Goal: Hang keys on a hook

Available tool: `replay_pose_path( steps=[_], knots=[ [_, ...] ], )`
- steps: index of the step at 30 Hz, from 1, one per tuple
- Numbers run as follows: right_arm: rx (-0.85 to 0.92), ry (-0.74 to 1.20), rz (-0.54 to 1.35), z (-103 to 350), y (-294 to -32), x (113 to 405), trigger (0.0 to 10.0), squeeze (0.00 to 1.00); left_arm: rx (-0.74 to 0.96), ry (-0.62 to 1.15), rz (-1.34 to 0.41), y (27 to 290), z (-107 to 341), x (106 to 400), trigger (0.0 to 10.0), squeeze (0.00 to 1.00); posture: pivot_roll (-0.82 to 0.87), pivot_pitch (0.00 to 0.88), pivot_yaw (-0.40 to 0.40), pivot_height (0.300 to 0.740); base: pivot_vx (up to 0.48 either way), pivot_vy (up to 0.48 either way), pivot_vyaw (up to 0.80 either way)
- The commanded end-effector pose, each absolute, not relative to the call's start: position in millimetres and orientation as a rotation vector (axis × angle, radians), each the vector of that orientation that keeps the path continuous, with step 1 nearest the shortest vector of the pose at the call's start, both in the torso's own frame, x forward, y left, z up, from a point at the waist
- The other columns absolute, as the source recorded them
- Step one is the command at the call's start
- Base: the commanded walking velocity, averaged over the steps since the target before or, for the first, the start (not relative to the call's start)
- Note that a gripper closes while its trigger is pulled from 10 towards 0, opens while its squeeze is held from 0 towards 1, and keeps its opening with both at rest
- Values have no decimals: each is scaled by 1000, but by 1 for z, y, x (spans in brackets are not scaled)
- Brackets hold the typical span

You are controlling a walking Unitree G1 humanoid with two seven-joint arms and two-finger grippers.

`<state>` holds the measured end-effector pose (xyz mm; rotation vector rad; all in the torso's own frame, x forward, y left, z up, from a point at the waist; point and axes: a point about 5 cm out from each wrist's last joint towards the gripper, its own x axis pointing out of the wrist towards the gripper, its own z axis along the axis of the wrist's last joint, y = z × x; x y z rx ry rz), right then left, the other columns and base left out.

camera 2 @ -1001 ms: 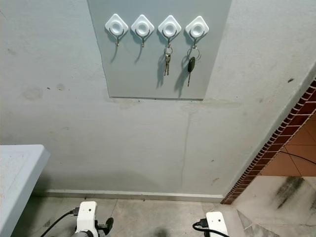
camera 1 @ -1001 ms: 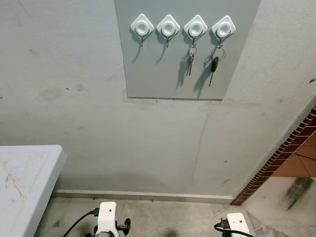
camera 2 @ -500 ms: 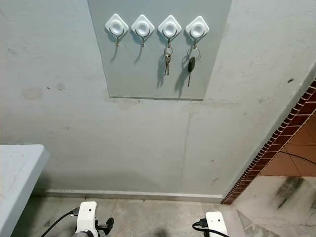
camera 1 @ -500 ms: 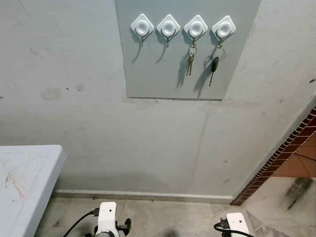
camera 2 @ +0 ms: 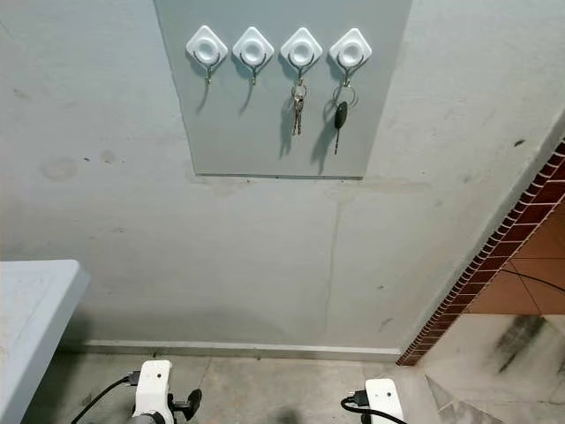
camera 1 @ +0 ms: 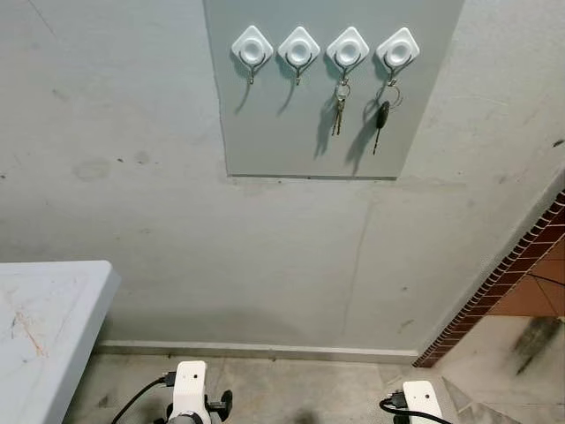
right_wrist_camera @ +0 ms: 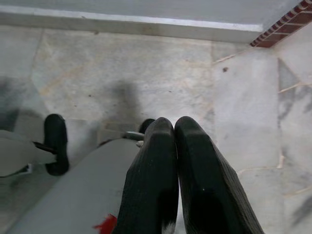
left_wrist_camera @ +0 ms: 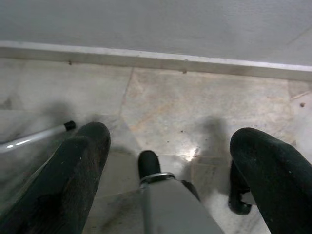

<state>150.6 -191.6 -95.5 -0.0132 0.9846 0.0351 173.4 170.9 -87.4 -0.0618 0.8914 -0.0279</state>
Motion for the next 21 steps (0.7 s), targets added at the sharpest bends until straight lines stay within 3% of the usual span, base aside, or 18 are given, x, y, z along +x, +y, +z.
replay_pose_path(
  steps=[1,21],
  knots=[
    [3,980,12,-95,-191,152,10000,0,-49,898,-34,175,-87,174,10000,0,-52,0,44,740,0,0,0],
    [18,967,-22,-93,-196,155,10000,0,-43,889,-36,181,-84,179,10000,0,-84,0,73,740,0,0,0]
  ],
)
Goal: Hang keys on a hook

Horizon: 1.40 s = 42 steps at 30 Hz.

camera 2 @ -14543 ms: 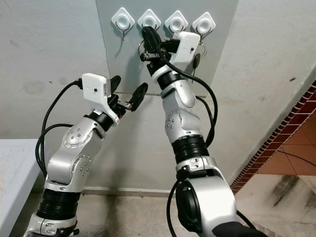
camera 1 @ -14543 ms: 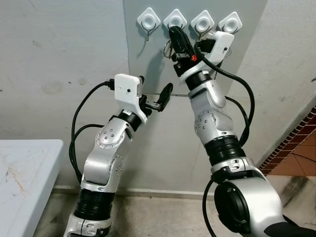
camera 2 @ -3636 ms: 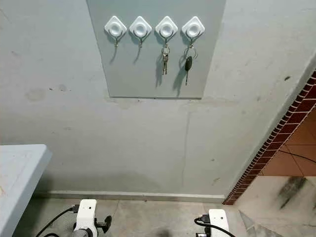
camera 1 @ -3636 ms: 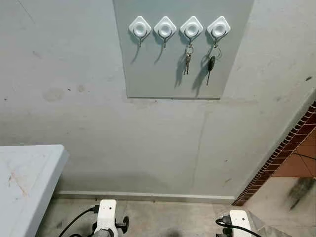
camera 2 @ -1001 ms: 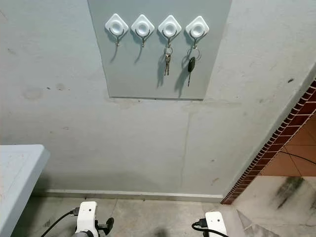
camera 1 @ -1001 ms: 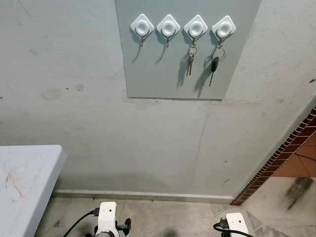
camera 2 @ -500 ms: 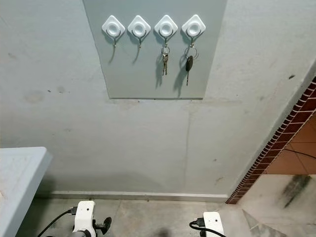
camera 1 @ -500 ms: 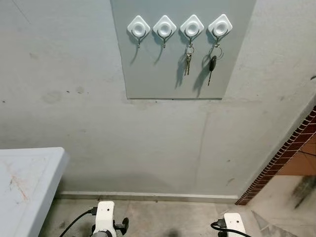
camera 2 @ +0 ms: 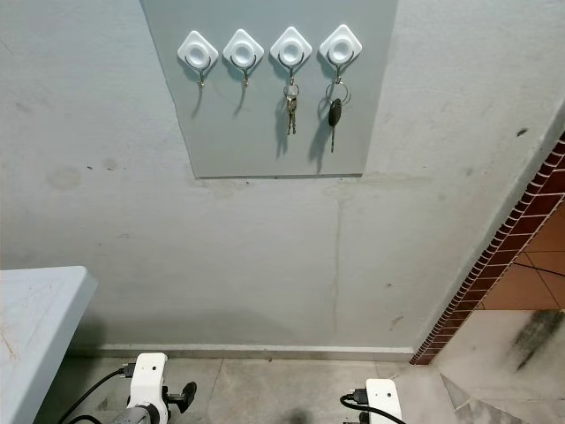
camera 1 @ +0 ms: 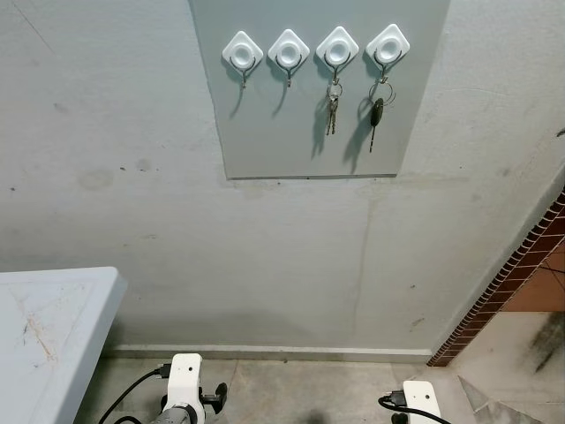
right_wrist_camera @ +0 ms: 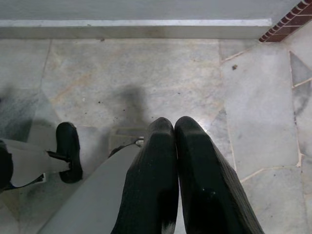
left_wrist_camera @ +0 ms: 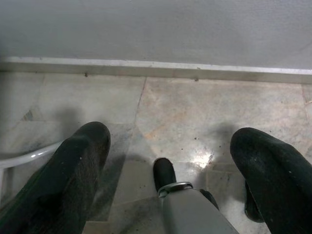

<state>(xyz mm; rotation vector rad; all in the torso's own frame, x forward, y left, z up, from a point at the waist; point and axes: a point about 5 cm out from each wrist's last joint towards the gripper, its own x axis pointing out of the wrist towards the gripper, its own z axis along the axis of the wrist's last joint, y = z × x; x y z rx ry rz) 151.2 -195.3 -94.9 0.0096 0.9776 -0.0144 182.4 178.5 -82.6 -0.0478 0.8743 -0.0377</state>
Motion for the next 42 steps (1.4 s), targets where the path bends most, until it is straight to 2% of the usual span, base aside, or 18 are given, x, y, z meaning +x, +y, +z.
replay_pose_path(
  steps=[1,14,25,42],
  knots=[
    [17,965,-22,-93,-197,156,10000,0,-44,891,-36,181,-84,179,10000,0,-86,0,72,740,0,0,0],
    [-11,965,1,-92,-201,157,10000,0,-81,883,56,196,-83,177,10000,0,-79,0,31,740,0,0,0],
    [6,958,-33,-90,-204,160,10000,0,-79,895,63,200,-86,170,10000,0,-72,0,58,740,0,0,0],
    [20,953,10,-91,-188,164,10000,0,-102,883,85,198,-84,174,10000,0,-60,0,53,740,0,0,0]
  ],
)
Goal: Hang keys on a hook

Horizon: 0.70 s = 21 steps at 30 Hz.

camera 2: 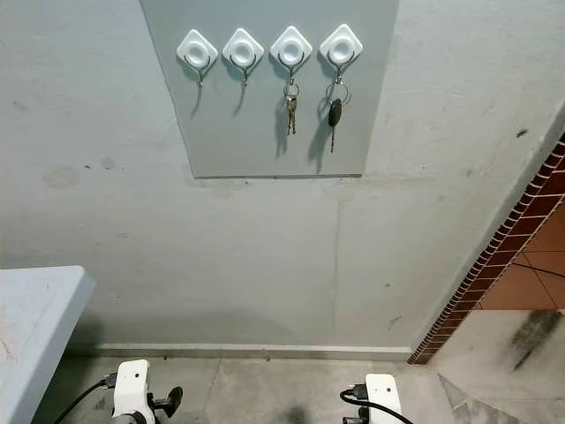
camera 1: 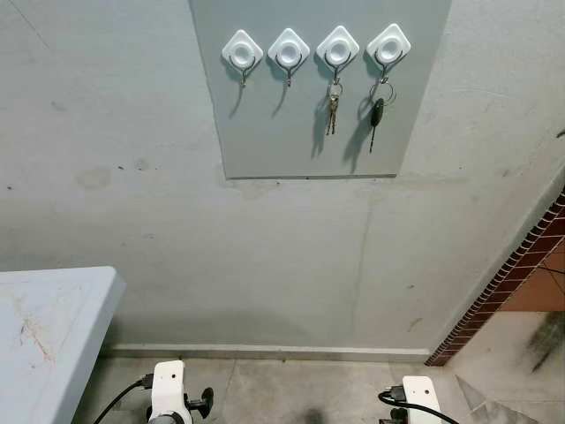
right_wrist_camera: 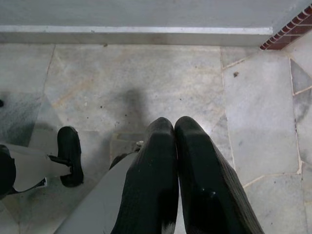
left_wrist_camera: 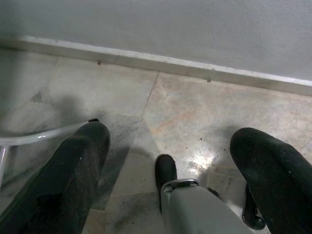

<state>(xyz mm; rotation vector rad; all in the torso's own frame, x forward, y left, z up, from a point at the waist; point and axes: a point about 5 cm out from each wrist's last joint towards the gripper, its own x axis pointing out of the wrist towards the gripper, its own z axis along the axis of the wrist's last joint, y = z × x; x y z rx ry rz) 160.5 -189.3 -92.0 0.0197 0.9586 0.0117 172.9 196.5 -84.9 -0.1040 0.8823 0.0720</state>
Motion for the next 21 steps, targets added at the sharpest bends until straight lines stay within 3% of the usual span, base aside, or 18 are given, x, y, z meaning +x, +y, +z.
replay_pose_path(
  steps=[1,21],
  knots=[
    [21,952,12,-91,-187,164,10000,0,-102,883,83,197,-84,174,10000,0,-59,0,52,740,0,0,0],
    [2,965,22,-92,-190,161,10000,0,-95,890,75,196,-85,174,10000,0,-64,0,62,740,0,0,0]
  ],
)
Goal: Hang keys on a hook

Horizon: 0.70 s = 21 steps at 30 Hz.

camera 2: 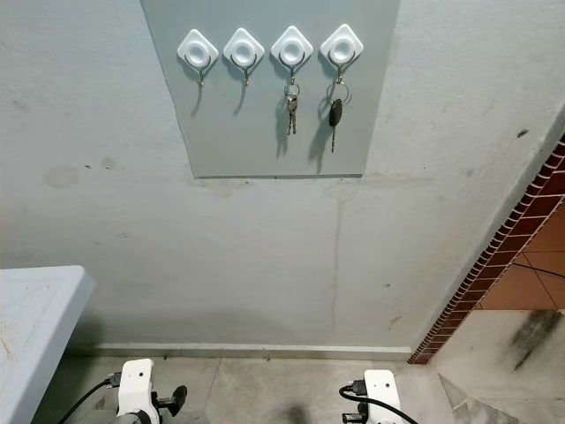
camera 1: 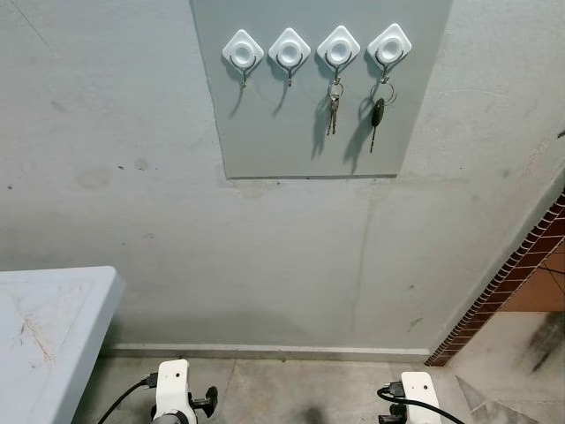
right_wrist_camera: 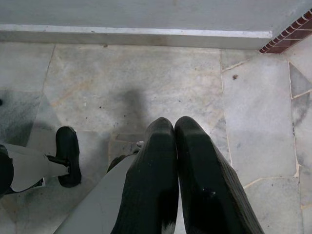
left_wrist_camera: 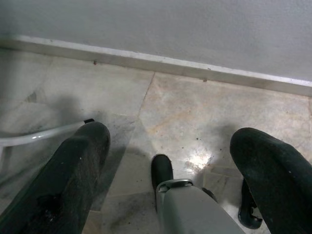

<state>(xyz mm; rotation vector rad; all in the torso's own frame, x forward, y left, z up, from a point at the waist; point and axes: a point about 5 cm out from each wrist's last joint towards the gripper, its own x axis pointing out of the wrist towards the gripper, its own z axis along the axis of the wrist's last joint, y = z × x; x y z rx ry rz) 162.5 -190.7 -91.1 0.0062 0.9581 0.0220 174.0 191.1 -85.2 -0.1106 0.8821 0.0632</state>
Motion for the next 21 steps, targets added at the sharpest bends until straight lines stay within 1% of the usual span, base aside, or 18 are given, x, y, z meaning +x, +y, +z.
replay_pose_path(
  steps=[1,7,21],
  knots=[
    [2,966,22,-92,-190,161,10000,0,-94,889,74,195,-85,174,10000,0,-64,0,62,740,0,0,0],
    [0,966,24,-92,-190,161,10000,0,-94,879,65,193,-83,179,10000,0,-65,0,60,740,0,0,0],
    [-1,961,25,-91,-189,164,10000,0,-98,884,73,193,-84,177,10000,0,-62,0,51,740,0,0,0]
  ],
)
